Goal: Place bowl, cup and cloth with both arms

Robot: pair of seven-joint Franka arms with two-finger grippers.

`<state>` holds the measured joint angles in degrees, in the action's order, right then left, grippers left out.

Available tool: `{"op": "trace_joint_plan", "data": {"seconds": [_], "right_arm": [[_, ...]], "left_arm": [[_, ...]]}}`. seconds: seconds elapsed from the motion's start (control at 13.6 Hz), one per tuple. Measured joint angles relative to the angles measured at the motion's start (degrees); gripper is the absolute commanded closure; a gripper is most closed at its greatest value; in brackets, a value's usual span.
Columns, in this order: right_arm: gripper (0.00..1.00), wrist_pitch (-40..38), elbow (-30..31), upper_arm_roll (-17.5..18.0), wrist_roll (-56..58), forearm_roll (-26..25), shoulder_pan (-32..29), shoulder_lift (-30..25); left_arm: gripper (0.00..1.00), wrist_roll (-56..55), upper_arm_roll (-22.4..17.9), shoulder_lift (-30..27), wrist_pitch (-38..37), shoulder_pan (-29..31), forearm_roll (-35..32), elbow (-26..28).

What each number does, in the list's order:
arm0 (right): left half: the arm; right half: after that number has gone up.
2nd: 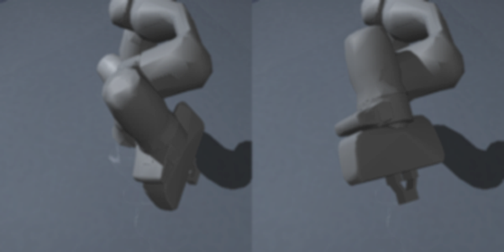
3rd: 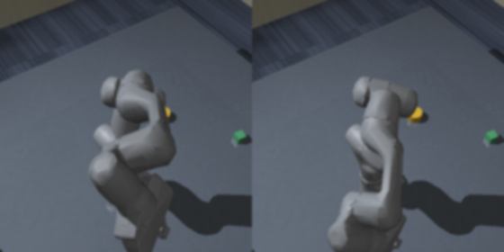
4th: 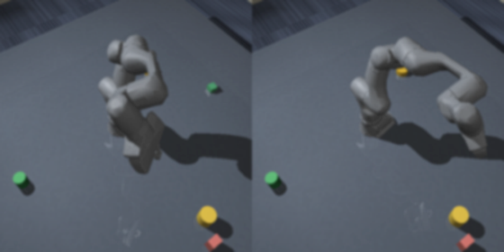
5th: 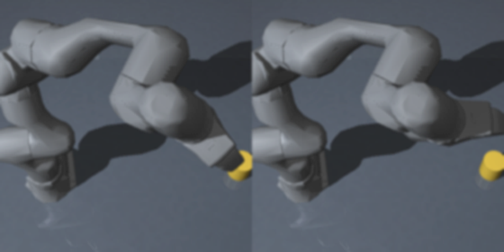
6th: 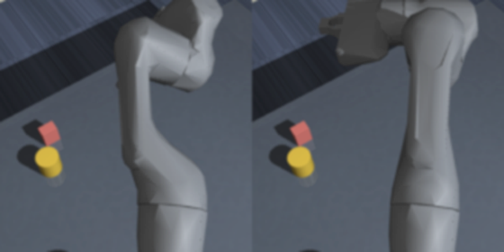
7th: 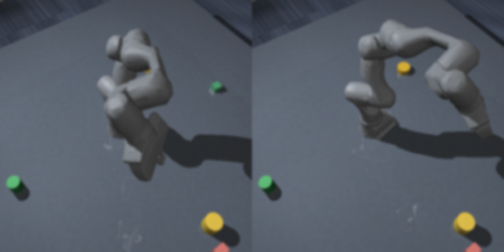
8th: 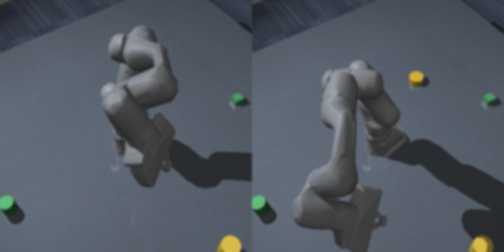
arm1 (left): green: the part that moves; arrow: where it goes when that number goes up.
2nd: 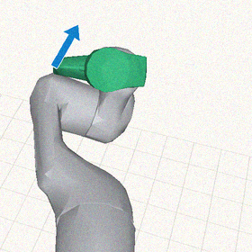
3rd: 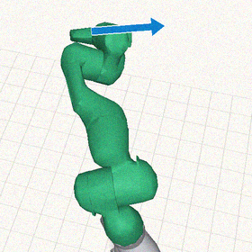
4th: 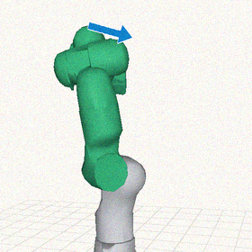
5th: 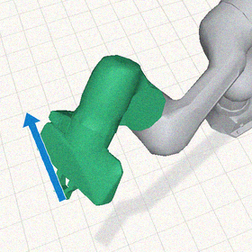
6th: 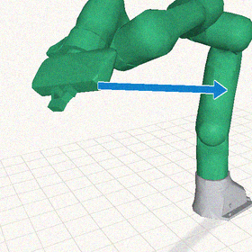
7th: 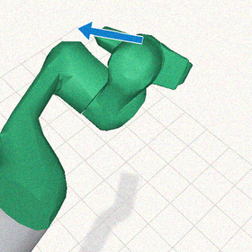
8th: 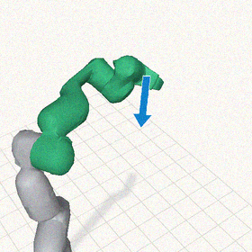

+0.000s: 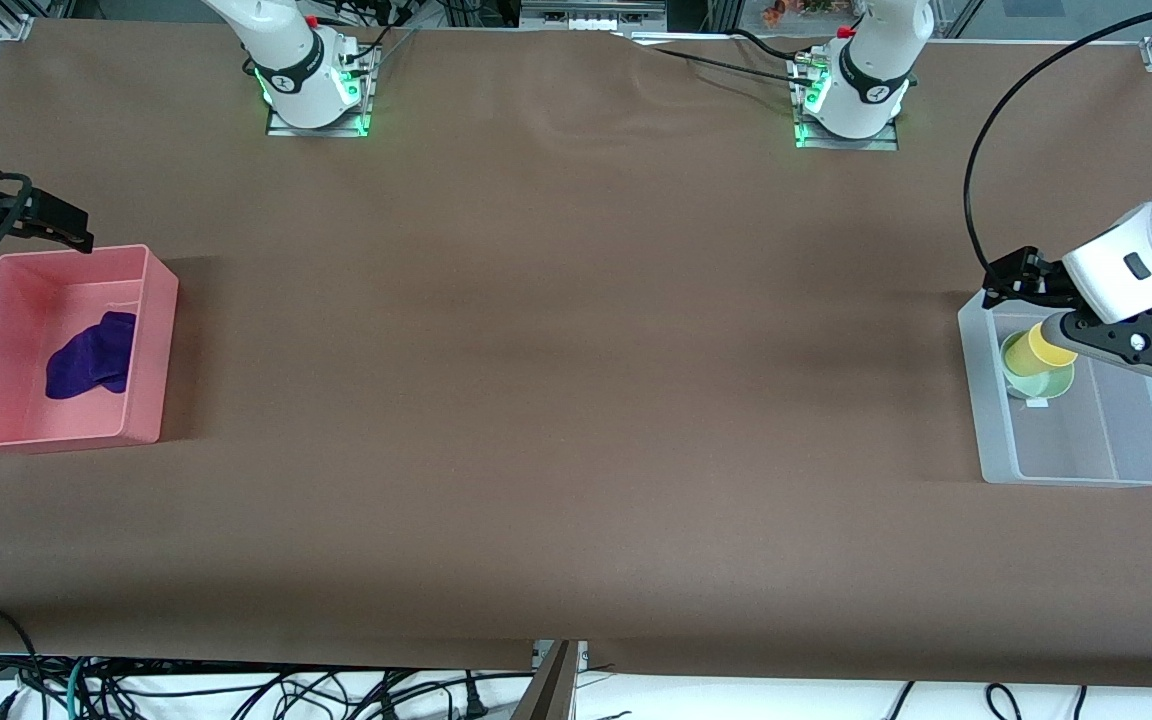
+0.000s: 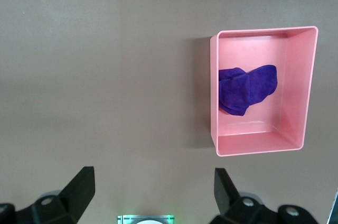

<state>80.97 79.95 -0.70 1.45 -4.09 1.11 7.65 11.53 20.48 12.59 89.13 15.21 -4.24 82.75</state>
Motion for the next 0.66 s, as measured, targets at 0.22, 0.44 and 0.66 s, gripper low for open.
{"op": "trace_joint_plan", "data": {"seconds": [0.22,0.44,0.66], "right_arm": [[0.00,0.00,-0.01,0.00,-0.02,0.00,-0.02,0.00],[0.00,0.01,-0.03,-0.02,-0.06,0.00,-0.06,0.00],[0.00,0.01,-0.04,-0.02,-0.08,0.00,-0.07,0.01]], "left_arm": [[0.00,-0.39,-13.75,-5.20,3.83,-10.36,3.00,6.81],[0.00,-4.95,-16.95,-9.68,5.85,-14.51,3.05,12.00],[0.00,-7.01,-17.37,-12.43,7.34,-15.54,3.05,15.67]]}}
